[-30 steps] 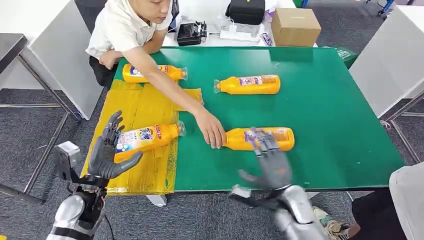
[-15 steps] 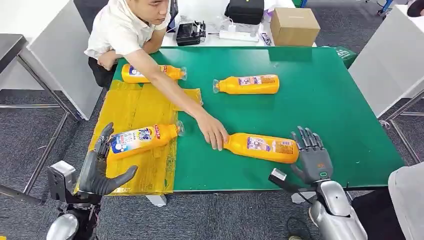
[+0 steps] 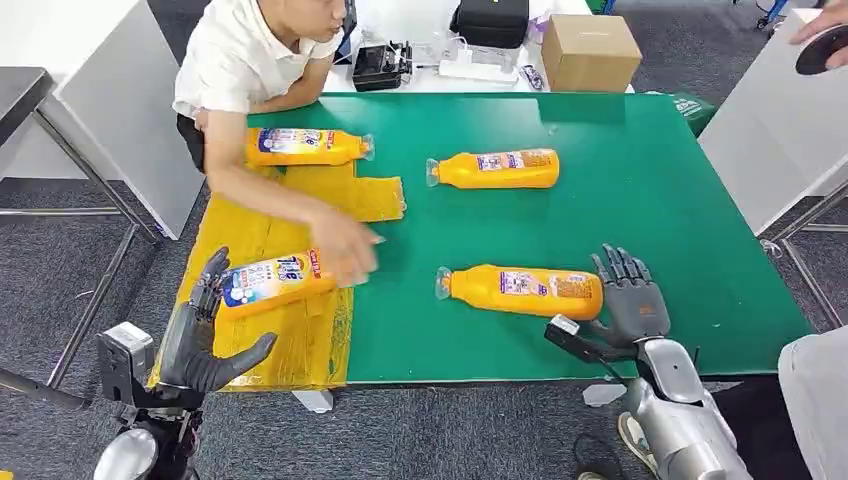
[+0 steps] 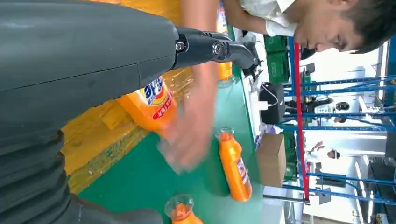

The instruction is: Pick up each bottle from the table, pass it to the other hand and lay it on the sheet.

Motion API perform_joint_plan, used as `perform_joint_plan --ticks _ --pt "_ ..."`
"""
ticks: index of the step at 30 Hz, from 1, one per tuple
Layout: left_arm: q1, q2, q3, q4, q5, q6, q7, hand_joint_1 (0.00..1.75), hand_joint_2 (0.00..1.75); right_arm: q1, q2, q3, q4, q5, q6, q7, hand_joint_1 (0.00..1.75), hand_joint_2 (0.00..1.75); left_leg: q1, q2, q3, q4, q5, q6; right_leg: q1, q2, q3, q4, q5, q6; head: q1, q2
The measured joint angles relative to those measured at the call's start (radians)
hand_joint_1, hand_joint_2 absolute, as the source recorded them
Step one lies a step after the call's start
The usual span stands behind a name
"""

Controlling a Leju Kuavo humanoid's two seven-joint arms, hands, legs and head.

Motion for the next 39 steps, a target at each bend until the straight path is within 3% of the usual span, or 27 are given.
perform_joint_plan --ticks 11,24,35,36,37,38,39 --pt "-0.109 -0.010 -0.029 0.071 0.014 -0.016 -0.001 0.00 1.75 -0.124 0.088 0.040 0.153 -0.058 0.088 -0.049 0.00 1.75 0.000 0.000 0.001 0.000 0.002 -0.001 0.000 0.000 0.001 0.000 0.001 0.000 0.000 0.000" --pt "-0.130 -0.010 -0.029 0.109 0.025 -0.022 0.002 0.00 1.75 -0.156 0.124 0.067 0.195 -0.056 0.107 -0.049 0.00 1.75 0.000 0.001 0.001 0.000 0.002 -0.001 0.000 0.000 0.000 0.000 0.001 0.000 0.000 0.000" --pt "-0.143 -0.010 -0.029 0.124 0.024 -0.024 0.012 0.00 1.75 -0.182 0.182 0.134 0.199 -0.053 0.217 -0.046 0.00 1.75 0.000 0.001 0.001 0.000 0.002 -0.001 0.000 0.000 0.001 0.000 0.001 0.000 0.001 0.000" --pt "-0.139 -0.010 -0.029 0.124 0.024 -0.024 0.015 0.00 1.75 -0.182 0.187 0.141 0.198 -0.060 0.228 -0.046 0.24 1.75 0.000 0.002 0.001 0.000 0.002 -0.001 0.000 0.000 0.001 0.000 0.001 0.000 0.000 0.000" --pt "-0.136 -0.010 -0.029 0.124 0.024 -0.024 0.016 0.00 1.75 -0.182 0.191 0.148 0.197 -0.067 0.240 -0.043 1.40 1.75 0.001 0.002 0.001 0.000 0.002 -0.001 0.000 0.000 0.001 0.000 0.001 0.000 0.001 0.000" --pt "-0.134 -0.010 -0.029 0.124 0.023 -0.024 0.018 0.00 1.75 -0.183 0.193 0.153 0.196 -0.074 0.252 -0.033 1.75 1.75 0.001 0.002 0.002 0.000 0.002 -0.001 0.000 0.000 0.001 0.000 0.001 0.000 0.000 0.000" --pt "-0.134 -0.010 -0.029 0.124 0.023 -0.025 0.021 0.00 1.75 -0.185 0.196 0.156 0.196 -0.082 0.273 -0.018 1.75 1.75 0.001 0.002 0.002 0.000 0.002 -0.001 0.000 0.000 0.001 0.000 0.001 0.000 0.000 0.000"
